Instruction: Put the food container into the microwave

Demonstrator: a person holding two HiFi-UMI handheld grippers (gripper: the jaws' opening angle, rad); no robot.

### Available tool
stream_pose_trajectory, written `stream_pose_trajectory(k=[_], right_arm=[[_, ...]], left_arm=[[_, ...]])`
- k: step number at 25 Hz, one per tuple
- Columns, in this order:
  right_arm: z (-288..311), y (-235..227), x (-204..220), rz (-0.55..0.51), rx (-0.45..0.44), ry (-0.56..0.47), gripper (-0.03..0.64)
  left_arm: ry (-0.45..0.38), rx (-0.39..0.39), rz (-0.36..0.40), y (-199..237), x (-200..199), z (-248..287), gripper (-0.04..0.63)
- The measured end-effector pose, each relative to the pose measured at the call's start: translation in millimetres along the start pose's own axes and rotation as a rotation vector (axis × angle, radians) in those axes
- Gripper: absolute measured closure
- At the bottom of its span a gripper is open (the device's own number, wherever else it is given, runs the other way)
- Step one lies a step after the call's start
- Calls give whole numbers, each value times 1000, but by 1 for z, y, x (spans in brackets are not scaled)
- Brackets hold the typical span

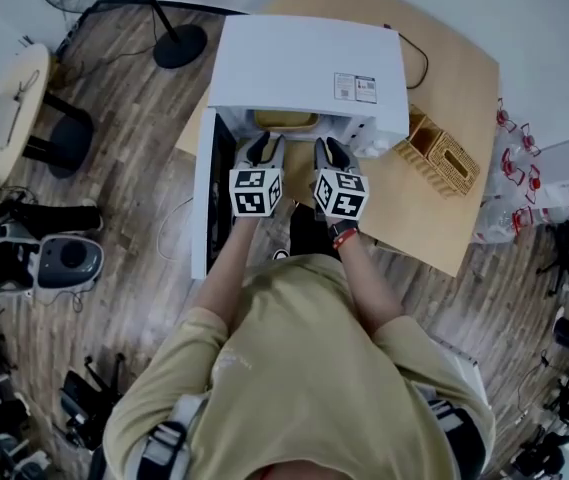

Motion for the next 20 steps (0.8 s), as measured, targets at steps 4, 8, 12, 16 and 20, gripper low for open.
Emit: stream_pose_trajectory(k=[4,8,12,16,20], right_arm=[[-23,3,-6,-30,7,-40,532],[-43,6,-19,-65,12,-90,546],[-58,11,-30,-80,10,-130,565],[-67,14,-34,-82,10,-150,580],[-72,13,-37,-92,25,-165,591]], left_arm=[[-40,14,30,-14,-8,-20,489],[-68,10,48,-22,-14,-33,508],[-90,6,65,-28,-19,-41,529],[-105,1,66,-29,-23,-49,549],[-110,-6,68,-28,-23,-50,563]])
Point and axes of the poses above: the fingertips, and each gripper's own axes: z forward along the fingers, y to its left, x out of its underside, the point moved 6 cm from there along -z, backward along the fingers, and after that the axes turned 6 degrees about y, right-handed, at the moved point
